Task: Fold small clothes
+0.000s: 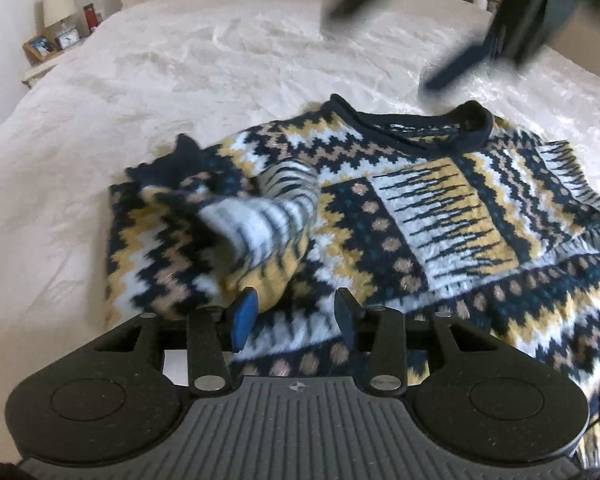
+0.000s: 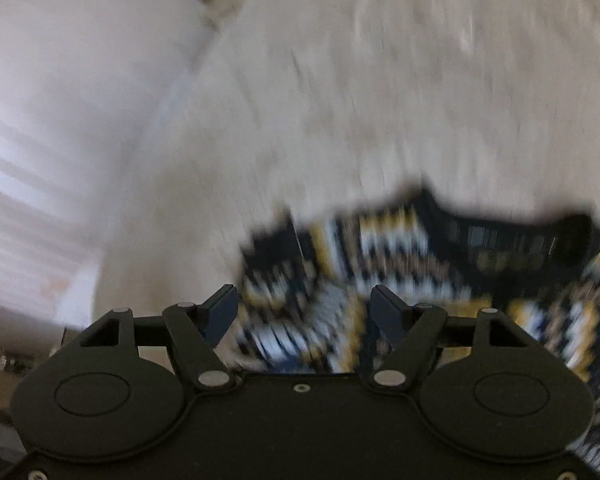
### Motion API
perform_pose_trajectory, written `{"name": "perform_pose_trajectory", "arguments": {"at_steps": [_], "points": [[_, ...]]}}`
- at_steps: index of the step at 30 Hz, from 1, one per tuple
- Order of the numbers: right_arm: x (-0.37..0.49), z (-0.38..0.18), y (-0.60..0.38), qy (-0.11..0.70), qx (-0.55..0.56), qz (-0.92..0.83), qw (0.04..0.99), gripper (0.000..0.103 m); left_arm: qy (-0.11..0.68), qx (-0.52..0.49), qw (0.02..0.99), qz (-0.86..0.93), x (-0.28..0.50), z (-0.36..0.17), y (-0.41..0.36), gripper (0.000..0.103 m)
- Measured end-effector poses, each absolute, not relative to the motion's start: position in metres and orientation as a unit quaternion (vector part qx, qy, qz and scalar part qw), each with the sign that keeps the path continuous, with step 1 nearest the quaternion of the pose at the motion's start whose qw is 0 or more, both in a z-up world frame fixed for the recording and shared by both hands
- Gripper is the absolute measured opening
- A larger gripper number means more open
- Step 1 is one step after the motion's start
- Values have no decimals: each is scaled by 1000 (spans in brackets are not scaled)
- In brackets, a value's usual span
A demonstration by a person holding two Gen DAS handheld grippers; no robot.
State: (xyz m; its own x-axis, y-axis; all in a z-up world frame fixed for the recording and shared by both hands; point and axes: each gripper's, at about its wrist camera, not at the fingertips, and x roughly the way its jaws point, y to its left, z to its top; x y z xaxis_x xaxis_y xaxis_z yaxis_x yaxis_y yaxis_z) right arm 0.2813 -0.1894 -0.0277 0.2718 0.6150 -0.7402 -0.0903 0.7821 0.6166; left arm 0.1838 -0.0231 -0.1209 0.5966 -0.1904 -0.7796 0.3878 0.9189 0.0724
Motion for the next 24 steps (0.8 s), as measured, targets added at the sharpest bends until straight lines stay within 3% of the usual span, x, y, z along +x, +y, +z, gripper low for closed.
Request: {"name": "perform_pose_trajectory", "arguments": {"at_steps": [9, 10, 12, 13, 20, 24], "points": [[289, -126, -147, 628, 333, 208, 672, 76, 424, 99, 888, -148, 156, -122, 0, 41], [294, -131, -146, 628, 338, 200, 672, 68, 424, 98, 888, -148, 154, -122, 1, 41], [300, -132, -144, 630, 340, 191, 671, 25, 421, 97, 889, -148, 152, -122, 2, 42], [305, -128, -142, 628, 338, 192, 674, 17, 418, 98, 890, -150, 152, -122, 2, 42], [327, -46, -135, 545, 371, 298, 691, 17, 390, 139, 892, -183, 166, -122, -17, 47], [334, -26, -133, 531, 372, 312, 694, 17, 370, 172, 891, -198, 180, -123, -34, 50]]}}
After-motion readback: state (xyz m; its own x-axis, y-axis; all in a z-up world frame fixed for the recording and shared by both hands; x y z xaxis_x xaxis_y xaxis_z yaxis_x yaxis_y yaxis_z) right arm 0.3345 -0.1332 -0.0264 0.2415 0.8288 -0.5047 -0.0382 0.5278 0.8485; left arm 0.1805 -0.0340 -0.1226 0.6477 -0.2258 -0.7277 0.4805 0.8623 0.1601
